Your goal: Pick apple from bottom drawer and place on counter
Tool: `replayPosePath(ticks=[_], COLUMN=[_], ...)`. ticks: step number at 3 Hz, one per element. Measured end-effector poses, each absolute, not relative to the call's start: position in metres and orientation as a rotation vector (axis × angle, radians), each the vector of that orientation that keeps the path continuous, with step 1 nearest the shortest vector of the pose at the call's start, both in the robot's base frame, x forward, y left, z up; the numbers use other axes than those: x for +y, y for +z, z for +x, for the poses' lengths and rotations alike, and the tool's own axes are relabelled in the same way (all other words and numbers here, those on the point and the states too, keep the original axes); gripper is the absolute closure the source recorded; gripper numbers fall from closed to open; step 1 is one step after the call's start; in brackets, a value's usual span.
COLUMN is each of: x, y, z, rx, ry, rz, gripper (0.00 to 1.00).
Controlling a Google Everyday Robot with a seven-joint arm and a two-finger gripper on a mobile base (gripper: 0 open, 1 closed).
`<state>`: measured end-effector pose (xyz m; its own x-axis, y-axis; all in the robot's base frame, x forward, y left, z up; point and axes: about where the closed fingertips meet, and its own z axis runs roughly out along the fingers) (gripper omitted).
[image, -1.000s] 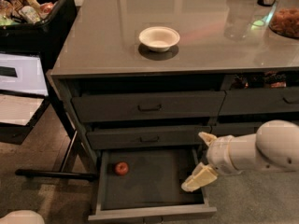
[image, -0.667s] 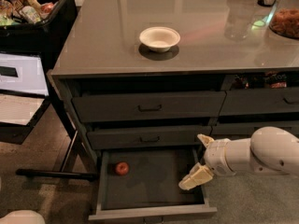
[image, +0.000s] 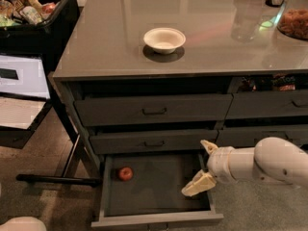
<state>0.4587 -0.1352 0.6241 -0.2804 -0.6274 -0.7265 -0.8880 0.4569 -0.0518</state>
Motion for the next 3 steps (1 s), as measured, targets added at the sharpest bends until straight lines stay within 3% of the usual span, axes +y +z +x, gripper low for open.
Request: replayPosePath(ticks=[3], x=[-0.081], y=[0.481], z=[0.503], rx=[1.868], ry=[0.621], rz=[-1.126], gripper=[0.00])
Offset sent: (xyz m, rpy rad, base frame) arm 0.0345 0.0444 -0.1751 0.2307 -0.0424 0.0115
